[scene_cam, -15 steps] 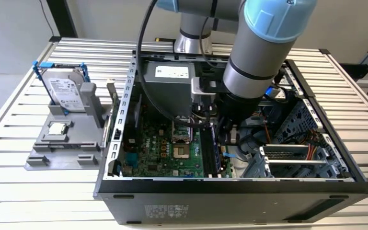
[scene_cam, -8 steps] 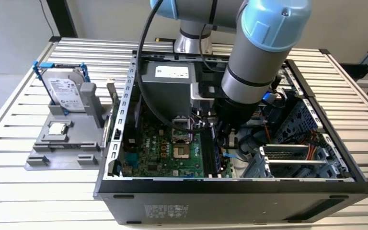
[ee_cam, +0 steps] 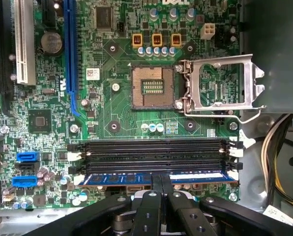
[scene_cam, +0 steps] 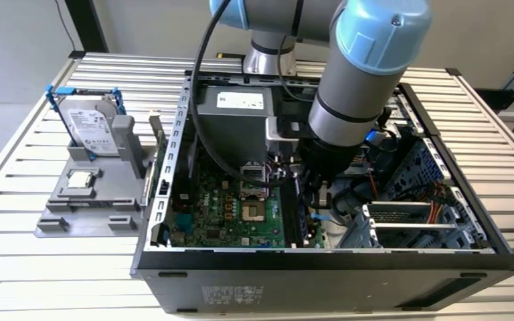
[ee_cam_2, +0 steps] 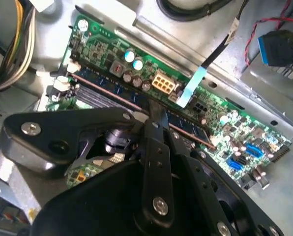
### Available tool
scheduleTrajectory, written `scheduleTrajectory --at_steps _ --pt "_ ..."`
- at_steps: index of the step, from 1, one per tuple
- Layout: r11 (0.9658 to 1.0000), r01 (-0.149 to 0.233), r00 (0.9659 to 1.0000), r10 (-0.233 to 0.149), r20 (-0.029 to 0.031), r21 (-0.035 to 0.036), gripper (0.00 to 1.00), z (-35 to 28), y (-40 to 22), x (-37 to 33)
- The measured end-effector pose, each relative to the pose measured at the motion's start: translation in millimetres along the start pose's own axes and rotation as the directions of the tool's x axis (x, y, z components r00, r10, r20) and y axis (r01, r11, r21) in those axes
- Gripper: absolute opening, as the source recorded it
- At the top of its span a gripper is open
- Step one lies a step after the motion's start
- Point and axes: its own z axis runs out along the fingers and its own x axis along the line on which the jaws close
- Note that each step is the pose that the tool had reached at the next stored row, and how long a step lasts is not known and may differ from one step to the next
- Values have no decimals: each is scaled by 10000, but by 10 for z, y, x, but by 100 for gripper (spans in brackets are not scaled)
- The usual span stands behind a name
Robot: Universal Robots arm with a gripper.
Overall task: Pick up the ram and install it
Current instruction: 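Press down the ram until it locks into place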
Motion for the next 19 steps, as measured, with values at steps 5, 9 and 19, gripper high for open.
scheduleTrajectory --at_steps 5,9,19 --pt "10000 1 10000 -1 -26 -9 0 -234 6 -4" --pt "10000 1 10000 -1 -27 -26 0 -394 10 -11" --pt "10000 1 10000 -1 -25 -27 0 -714 18 -23"
